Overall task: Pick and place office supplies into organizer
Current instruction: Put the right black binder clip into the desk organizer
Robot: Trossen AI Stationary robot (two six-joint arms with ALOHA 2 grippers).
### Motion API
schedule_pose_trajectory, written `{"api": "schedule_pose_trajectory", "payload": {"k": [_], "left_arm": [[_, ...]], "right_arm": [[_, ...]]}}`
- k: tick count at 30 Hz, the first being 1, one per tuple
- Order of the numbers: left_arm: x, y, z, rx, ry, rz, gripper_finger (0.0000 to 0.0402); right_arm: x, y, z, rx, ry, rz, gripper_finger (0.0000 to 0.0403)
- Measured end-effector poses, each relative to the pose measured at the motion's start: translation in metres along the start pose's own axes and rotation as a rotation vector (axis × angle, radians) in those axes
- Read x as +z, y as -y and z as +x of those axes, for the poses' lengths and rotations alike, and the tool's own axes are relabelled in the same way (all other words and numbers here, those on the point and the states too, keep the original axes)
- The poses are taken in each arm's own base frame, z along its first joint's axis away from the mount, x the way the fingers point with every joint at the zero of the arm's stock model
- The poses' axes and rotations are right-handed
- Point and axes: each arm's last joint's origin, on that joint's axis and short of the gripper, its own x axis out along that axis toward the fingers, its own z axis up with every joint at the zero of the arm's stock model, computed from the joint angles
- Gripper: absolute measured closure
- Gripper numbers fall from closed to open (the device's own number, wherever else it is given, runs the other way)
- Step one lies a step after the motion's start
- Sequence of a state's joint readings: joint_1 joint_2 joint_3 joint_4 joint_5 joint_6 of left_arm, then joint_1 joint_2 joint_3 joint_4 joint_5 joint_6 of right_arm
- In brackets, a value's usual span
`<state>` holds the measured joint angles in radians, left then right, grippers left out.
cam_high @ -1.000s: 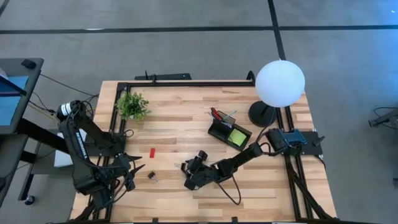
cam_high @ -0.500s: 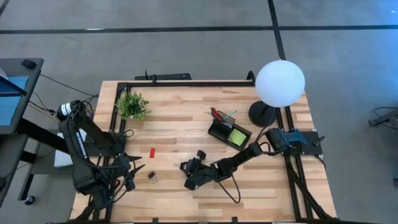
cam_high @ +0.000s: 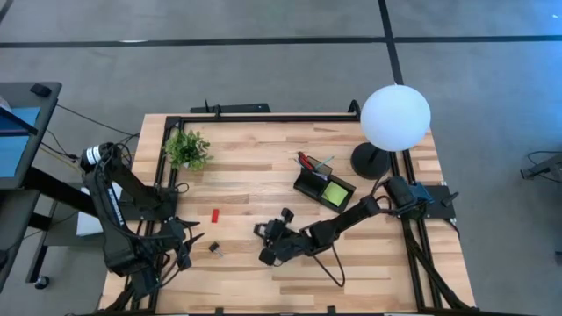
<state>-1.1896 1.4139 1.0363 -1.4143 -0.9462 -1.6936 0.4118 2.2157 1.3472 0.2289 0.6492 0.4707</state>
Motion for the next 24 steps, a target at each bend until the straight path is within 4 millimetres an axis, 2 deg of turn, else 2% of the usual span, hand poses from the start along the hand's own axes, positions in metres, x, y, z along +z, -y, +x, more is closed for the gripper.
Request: {"api": "schedule_pose_trajectory", "payload": {"k": [3, 7, 11, 14, 18, 24], "left_arm": [[0.000, 0.000, 0.000, 0.002, 0.000, 0.002, 0.0248], [-0.001, 0.001, 0.001, 0.002, 0.000, -0.011, 0.0248], [-0.001, 0.003, 0.001, -0.006, -0.002, -0.023, 0.0248], [-0.001, 0.003, 0.001, -0.009, -0.002, -0.028, 0.0248], [-0.001, 0.004, 0.001, -0.017, -0.003, -0.038, 0.0248], [-0.002, 0.005, 0.001, -0.022, -0.004, -0.045, 0.0248]], "right_arm": [[0.019, 0.007, -0.016, -0.098, 0.014, -0.007, 0.0283], [0.035, 0.028, -0.046, -0.292, -0.050, 0.016, 0.0263], [0.045, 0.053, -0.078, -0.467, -0.108, 0.071, 0.0272], [0.046, 0.070, -0.091, -0.561, -0.170, 0.127, 0.0284], [0.041, 0.084, -0.090, -0.616, -0.280, 0.144, 0.0276], [0.030, 0.097, -0.068, -0.686, -0.333, 0.126, 0.0263]]}}
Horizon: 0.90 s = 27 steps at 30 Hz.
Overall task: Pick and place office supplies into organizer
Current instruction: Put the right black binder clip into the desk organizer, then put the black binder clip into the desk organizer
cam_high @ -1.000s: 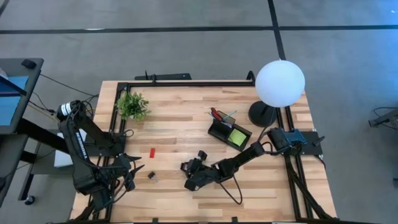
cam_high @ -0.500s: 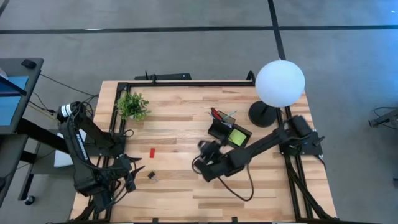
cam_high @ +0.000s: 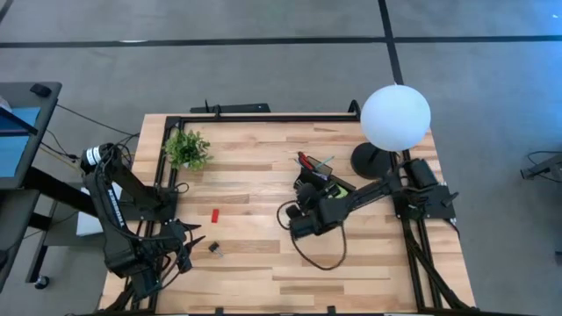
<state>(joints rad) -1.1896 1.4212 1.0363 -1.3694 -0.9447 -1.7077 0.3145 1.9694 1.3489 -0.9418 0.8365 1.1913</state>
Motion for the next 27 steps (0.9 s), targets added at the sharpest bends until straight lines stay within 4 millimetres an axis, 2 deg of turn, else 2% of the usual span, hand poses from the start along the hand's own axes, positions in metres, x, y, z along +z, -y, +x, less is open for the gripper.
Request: {"api": "schedule_pose_trajectory", "payload": {"k": [7, 13, 19, 27], "left_arm": [[0.000, 0.000, 0.000, 0.000, 0.000, 0.005, 0.0248], [0.000, 0.000, 0.000, 0.000, 0.000, 0.006, 0.0248], [0.000, 0.001, 0.000, -0.008, -0.001, -0.006, 0.0248], [0.000, 0.003, 0.000, -0.017, 0.000, -0.005, 0.0248]], "right_arm": [[0.004, 0.005, 0.030, -0.084, -0.067, 0.071, 0.0283], [0.009, 0.007, 0.042, -0.066, -0.173, 0.106, 0.0235], [0.011, 0.007, 0.043, -0.062, -0.165, 0.117, 0.0196], [0.009, 0.003, 0.039, -0.036, -0.148, 0.120, 0.0205]]}}
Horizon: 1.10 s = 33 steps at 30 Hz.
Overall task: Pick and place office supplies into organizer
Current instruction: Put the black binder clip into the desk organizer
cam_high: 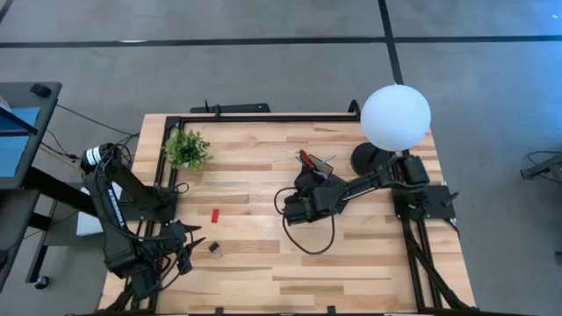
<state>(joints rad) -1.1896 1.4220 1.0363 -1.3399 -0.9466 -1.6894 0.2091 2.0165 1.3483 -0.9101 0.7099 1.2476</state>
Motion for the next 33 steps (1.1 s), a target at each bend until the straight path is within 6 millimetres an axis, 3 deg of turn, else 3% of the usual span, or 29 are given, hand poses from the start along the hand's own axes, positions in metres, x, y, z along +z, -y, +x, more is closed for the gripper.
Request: {"api": "schedule_pose_trajectory", "payload": {"k": [5, 9, 14, 21, 28, 33], "left_arm": [[0.000, 0.000, 0.000, 0.000, 0.003, -0.002, 0.0248], [0.000, 0.000, 0.000, 0.000, 0.004, -0.002, 0.0248], [-0.001, 0.001, 0.000, -0.002, -0.027, -0.007, 0.0249], [-0.010, 0.008, 0.003, -0.001, -0.141, 0.059, 0.0249], [-0.026, 0.024, 0.011, 0.013, -0.202, 0.074, 0.0249], [-0.039, 0.032, 0.022, 0.082, -0.271, 0.117, 0.0249]], "right_arm": [[-0.004, -0.010, -0.021, 0.060, 0.048, -0.068, 0.0232], [-0.004, -0.024, -0.053, 0.160, 0.083, -0.098, 0.0255], [-0.012, -0.046, -0.095, 0.355, 0.152, -0.089, 0.0274], [-0.025, -0.073, -0.132, 0.656, 0.273, -0.083, 0.0280], [-0.024, -0.082, -0.147, 0.774, 0.327, -0.035, 0.0280], [-0.014, -0.083, -0.139, 0.794, 0.295, -0.056, 0.0278]]}}
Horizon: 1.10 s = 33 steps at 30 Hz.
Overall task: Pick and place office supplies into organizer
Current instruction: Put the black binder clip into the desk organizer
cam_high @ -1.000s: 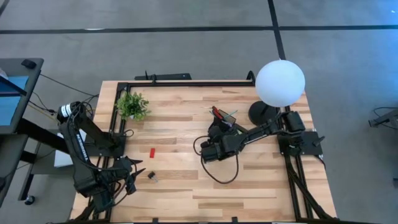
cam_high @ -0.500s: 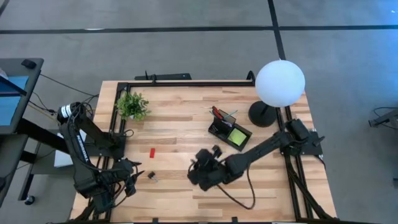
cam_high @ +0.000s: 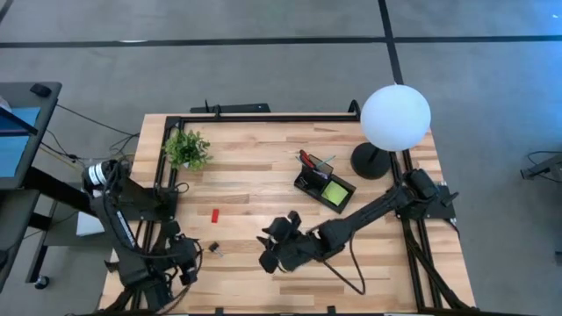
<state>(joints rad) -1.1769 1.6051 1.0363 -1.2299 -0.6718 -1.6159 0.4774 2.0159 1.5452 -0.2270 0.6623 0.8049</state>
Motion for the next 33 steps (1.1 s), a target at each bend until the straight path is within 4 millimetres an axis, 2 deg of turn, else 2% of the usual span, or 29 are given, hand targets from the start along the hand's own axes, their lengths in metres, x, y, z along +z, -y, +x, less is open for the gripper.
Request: {"api": "schedule_pose_trajectory", "payload": {"k": [2, 4, 7, 10, 17, 23, 33], "left_arm": [[0.000, 0.001, 0.005, 0.038, -0.013, 0.007, 0.0249], [0.002, 0.000, 0.010, 0.078, -0.010, -0.063, 0.0249], [0.004, -0.001, 0.013, 0.105, 0.017, -0.179, 0.0249], [0.005, -0.001, 0.015, 0.119, -0.032, -0.194, 0.0249], [-0.002, 0.005, 0.023, 0.168, -0.082, -0.215, 0.0249], [-0.019, 0.021, 0.042, 0.216, -0.121, -0.204, 0.0249], [-0.035, 0.035, 0.062, 0.266, -0.148, -0.254, 0.0249]], "right_arm": [[0.006, 0.006, 0.007, 0.023, -0.032, -0.053, 0.0273], [0.011, 0.011, 0.013, 0.042, -0.056, -0.082, 0.0266], [0.020, 0.016, 0.020, 0.084, -0.064, -0.083, 0.0250], [0.024, 0.017, 0.024, 0.142, -0.086, -0.081, 0.0231], [0.027, 0.005, 0.019, 0.229, -0.024, -0.072, 0.0198], [0.019, -0.004, 0.011, 0.251, -0.033, -0.097, 0.0197], [0.018, -0.004, 0.011, 0.245, -0.028, -0.098, 0.0207]]}}
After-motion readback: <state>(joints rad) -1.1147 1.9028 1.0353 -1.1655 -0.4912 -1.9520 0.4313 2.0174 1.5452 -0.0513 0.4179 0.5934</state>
